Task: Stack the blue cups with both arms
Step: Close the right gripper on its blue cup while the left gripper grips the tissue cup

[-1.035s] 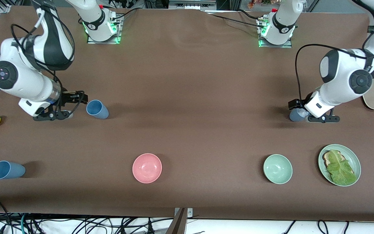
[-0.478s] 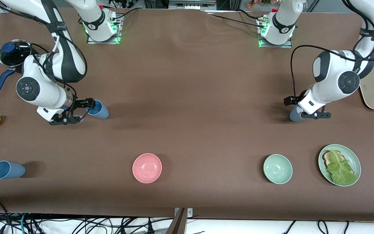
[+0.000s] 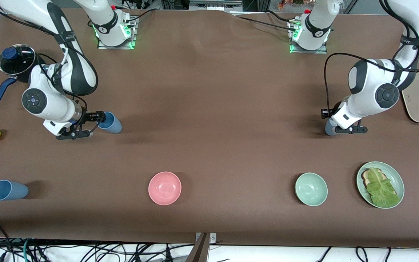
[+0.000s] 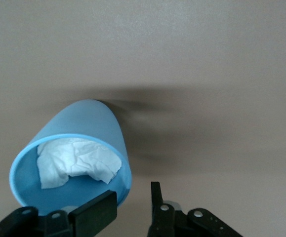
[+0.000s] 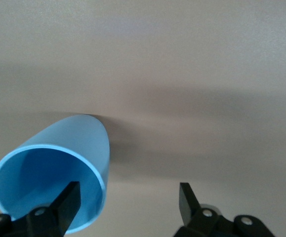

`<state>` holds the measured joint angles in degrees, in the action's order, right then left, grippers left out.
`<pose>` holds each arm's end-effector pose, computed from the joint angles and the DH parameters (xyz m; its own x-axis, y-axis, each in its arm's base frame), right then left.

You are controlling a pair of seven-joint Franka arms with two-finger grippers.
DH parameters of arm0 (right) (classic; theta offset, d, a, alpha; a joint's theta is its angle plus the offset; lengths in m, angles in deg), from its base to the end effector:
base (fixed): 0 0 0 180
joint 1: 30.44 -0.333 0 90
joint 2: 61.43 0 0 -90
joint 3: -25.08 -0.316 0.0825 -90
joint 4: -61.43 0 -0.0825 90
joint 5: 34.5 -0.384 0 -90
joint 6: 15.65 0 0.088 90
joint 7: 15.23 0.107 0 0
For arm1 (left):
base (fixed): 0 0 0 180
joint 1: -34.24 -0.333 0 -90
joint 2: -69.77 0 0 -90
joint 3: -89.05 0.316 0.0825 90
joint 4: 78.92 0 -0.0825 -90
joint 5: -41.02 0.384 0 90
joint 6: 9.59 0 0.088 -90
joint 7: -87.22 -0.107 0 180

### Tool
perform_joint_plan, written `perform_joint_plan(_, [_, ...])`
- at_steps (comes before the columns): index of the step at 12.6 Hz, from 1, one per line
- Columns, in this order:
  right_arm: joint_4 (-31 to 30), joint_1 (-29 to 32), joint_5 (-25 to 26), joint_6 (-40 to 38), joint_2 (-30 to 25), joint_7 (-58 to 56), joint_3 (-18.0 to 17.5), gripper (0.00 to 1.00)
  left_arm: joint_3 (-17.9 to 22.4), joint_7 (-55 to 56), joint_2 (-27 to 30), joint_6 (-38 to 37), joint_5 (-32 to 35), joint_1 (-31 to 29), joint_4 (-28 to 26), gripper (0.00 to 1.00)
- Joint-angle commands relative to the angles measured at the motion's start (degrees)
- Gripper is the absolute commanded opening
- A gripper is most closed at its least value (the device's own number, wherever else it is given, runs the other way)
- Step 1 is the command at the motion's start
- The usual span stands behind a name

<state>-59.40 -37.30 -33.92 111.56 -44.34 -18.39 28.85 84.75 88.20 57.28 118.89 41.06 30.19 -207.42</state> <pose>0.5561 0.0299 0.2600 0.9759 0.1133 -0.1865 0.1182 -0.9929 0.0159 0.5175 -0.0026 0.2540 0.9763 0.0106 -0.2162 0.0136 -0.9998 0.0121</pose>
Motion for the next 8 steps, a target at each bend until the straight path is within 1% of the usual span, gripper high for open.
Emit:
perform_joint_plan(1, [-0.72,0.36,-2.26,0.76,-0.13,-0.88,-0.25,0.75,-0.1,-0.28,-1.14,0.99,1.28,0.1,0.96,0.35])
perform_joint_plan(5, [-0.72,0.36,-2.52,0.67,0.13,-0.45,-0.34,0.47,-0.1,-0.72,-2.19,0.28,1.28,0.19,3.6,0.4])
perform_joint_plan(7, [-0.72,0.36,-2.69,0.58,0.13,-0.27,-0.42,0.34,-0.1,-0.89,-2.19,0.02,1.37,0.1,4.21,0.4])
perform_joint_plan(8, [-0.72,0.36,-4.0,0.5,0.13,-0.27,-0.42,0.3,-0.01,-0.89,-2.19,0.02,1.37,0.1,4.3,0.4])
